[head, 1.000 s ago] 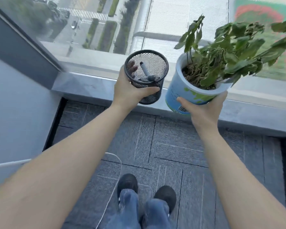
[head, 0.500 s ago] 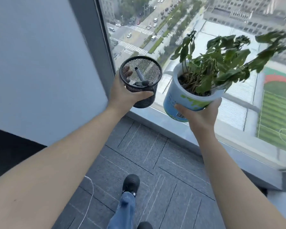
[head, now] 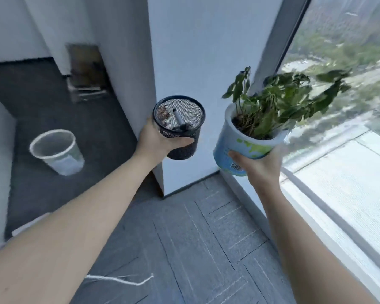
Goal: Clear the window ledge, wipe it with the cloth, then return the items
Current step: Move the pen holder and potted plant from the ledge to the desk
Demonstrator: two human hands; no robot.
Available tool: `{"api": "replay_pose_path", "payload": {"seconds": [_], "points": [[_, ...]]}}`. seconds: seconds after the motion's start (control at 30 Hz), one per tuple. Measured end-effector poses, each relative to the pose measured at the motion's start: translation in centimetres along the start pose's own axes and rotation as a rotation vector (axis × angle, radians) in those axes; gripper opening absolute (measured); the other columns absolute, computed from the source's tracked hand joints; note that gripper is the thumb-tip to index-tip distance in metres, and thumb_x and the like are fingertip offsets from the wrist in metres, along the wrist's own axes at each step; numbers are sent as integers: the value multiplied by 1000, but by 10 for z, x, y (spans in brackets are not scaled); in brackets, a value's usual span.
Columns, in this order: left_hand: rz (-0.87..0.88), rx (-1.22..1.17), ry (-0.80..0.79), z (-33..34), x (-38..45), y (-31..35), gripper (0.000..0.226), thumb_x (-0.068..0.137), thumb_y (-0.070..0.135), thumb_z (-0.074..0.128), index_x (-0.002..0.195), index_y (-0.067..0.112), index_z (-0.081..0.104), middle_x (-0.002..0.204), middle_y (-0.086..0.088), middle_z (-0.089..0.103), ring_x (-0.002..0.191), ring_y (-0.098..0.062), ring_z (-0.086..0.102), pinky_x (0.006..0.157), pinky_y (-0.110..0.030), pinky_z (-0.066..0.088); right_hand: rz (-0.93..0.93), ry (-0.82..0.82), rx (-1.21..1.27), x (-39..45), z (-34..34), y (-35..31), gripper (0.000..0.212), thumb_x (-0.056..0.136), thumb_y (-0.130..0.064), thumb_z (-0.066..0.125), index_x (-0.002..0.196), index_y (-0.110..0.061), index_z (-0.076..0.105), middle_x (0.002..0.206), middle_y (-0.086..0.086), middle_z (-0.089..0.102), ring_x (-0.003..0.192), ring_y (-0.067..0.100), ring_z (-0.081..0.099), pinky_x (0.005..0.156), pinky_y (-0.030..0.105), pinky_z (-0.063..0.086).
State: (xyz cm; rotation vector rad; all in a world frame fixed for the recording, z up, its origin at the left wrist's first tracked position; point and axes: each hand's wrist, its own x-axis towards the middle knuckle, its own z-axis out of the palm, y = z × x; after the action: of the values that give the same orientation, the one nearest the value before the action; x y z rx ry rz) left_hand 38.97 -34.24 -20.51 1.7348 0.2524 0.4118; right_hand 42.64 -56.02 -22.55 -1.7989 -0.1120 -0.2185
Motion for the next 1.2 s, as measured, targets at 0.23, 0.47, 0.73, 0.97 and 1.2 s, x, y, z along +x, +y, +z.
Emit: {"api": "replay_pose_path", "payload": {"seconds": [0.23, 0.47, 0.73, 0.97, 1.2], "points": [[33, 87, 298, -205, -33, 15, 83, 27, 39, 80, 104, 25, 51, 111, -1, 63, 110, -19, 59, 104, -40, 43, -98, -192, 101, -58, 167, -95, 63, 51, -5, 87, 95, -21, 44, 101, 5, 57, 80, -8, 58, 62, 7, 49], [26, 207, 524, -406, -78, 32, 92, 29, 41, 79, 114, 17, 53, 117, -3, 65, 109, -19, 60, 101, -43, 45, -129, -442, 239, -135, 330, -194, 87, 45, -22, 82, 119, -7, 37, 103, -11, 51, 98, 8, 56, 79, 20, 50], [-10, 242, 831, -572, -132, 24, 92, 29, 34, 80, 114, 14, 52, 113, -2, 64, 108, -18, 59, 100, -38, 45, -198, -700, 286, -204, 494, -258, 90, 50, -17, 88, 123, -7, 36, 119, 4, 51, 106, 16, 55, 87, 29, 50], [-85, 280, 1020, -682, -131, -2, 92, 30, 36, 81, 115, 16, 53, 117, -1, 64, 109, -18, 59, 102, -43, 45, -230, -888, 339, -231, 631, -289, 86, 57, -10, 86, 126, -5, 35, 114, 1, 49, 103, 14, 53, 82, 20, 51], [-72, 284, 1147, -786, -118, -19, 89, 31, 34, 82, 113, 17, 53, 116, -3, 65, 108, -19, 60, 101, -46, 45, -249, -1016, 350, -247, 747, -331, 85, 57, -11, 86, 125, -5, 34, 99, -11, 46, 99, 11, 50, 61, -3, 42]]}}
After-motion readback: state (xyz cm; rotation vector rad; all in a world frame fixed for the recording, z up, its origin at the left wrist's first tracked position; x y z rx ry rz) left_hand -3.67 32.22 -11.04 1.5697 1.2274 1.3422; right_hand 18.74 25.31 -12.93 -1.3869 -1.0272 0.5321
